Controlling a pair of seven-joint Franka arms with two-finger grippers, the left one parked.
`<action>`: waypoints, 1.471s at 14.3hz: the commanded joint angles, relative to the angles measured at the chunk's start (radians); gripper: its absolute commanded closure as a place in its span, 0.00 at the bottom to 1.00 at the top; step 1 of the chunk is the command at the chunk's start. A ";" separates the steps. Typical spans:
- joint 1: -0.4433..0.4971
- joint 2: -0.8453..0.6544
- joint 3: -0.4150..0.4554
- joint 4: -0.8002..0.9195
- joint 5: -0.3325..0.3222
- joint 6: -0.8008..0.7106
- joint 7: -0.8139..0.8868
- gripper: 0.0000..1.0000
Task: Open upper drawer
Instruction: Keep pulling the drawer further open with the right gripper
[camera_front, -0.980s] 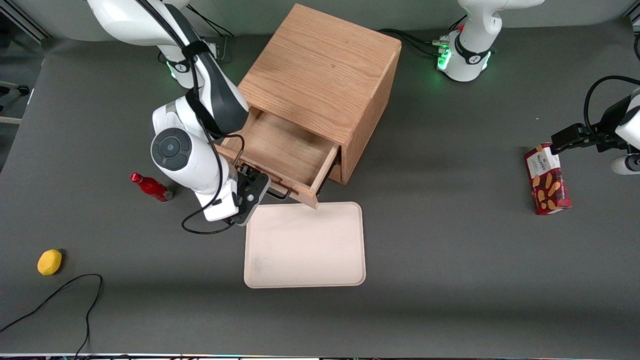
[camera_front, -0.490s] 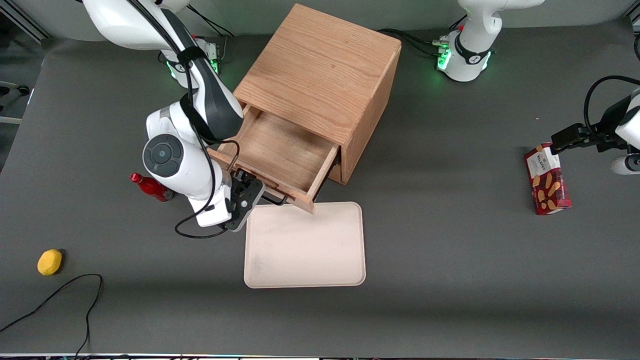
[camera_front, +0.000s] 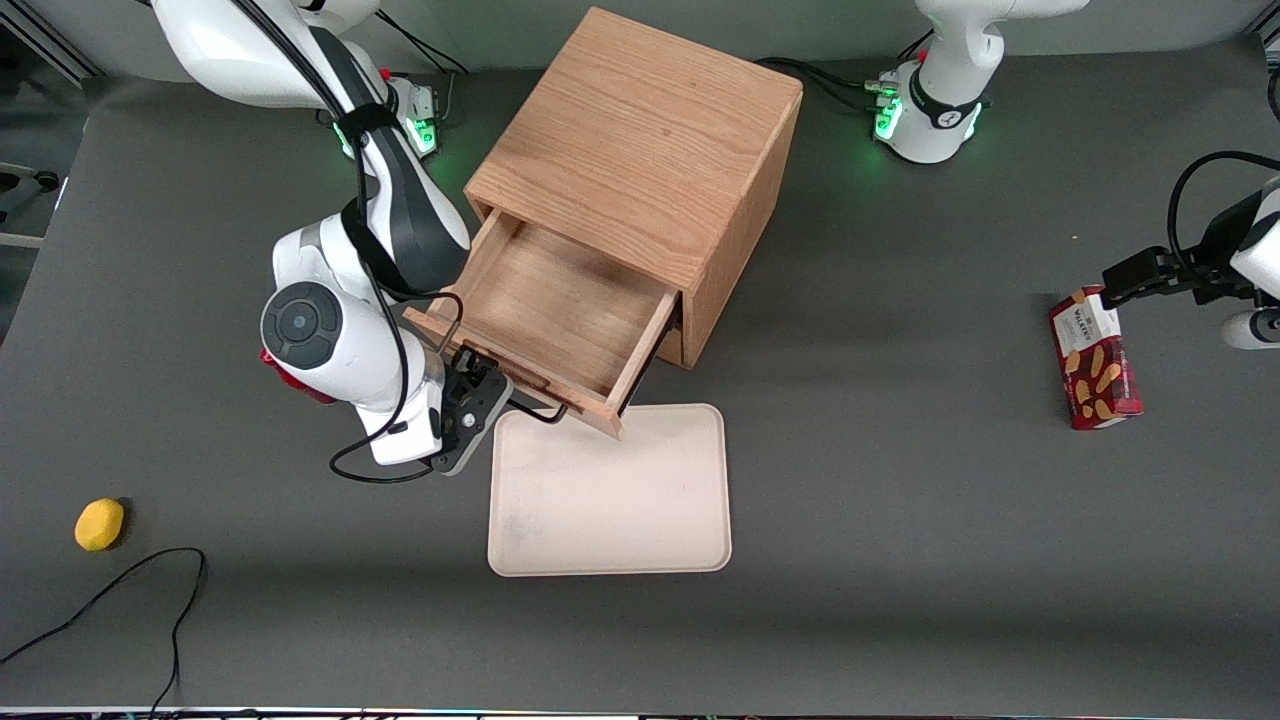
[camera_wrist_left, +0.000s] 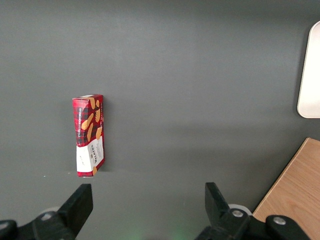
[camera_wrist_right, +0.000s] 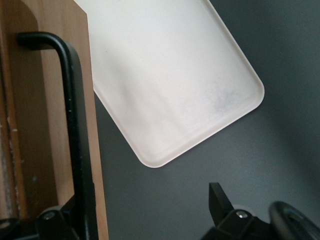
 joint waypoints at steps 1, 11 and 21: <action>-0.012 0.037 -0.002 0.068 0.014 -0.034 -0.023 0.00; -0.037 0.097 -0.002 0.170 0.054 -0.054 0.028 0.00; -0.071 0.144 -0.002 0.232 0.053 -0.057 0.014 0.00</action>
